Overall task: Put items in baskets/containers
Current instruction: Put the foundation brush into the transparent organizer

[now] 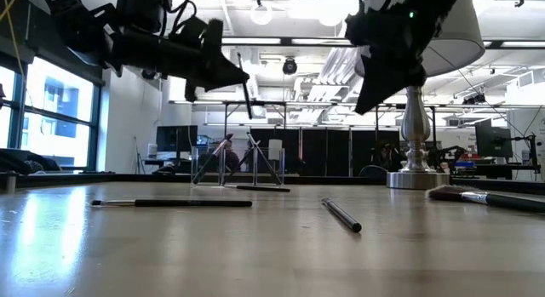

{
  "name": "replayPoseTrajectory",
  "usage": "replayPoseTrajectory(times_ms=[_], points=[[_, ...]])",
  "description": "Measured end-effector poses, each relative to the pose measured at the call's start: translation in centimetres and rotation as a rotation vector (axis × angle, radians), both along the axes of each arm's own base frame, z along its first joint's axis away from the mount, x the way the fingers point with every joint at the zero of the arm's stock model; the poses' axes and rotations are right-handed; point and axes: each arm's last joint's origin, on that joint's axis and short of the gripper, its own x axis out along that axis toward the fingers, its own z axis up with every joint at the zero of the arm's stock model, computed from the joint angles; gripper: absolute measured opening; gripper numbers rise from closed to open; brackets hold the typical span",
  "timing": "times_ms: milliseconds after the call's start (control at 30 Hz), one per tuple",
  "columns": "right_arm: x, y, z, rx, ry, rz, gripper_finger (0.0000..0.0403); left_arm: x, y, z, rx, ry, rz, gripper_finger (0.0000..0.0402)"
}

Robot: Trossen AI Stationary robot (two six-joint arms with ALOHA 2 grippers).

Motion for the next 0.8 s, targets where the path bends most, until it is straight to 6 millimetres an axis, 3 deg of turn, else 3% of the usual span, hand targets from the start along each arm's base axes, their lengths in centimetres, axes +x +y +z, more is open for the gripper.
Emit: replayPoseTrajectory(times_ms=[200,433,633,800], points=[[-0.6,-2.5,-1.7,0.043,0.035,0.114,0.0003,-0.8,2.5,-0.7,-0.002,0.078,0.129,0.0016],[-3.0,-3.9,-5.1,0.233,-0.220,0.145,0.0003,-1.4,4.8,-1.3,0.025,0.137,0.188,0.0016],[-5.5,-4.3,-6.7,0.318,-0.282,0.109,0.0004,0.2,6.0,-2.3,0.009,0.179,0.178,0.0017],[-6.3,-4.3,-6.4,0.316,-0.305,0.112,0.0004,1.8,6.7,-3.0,-0.002,0.212,0.188,0.0017]])
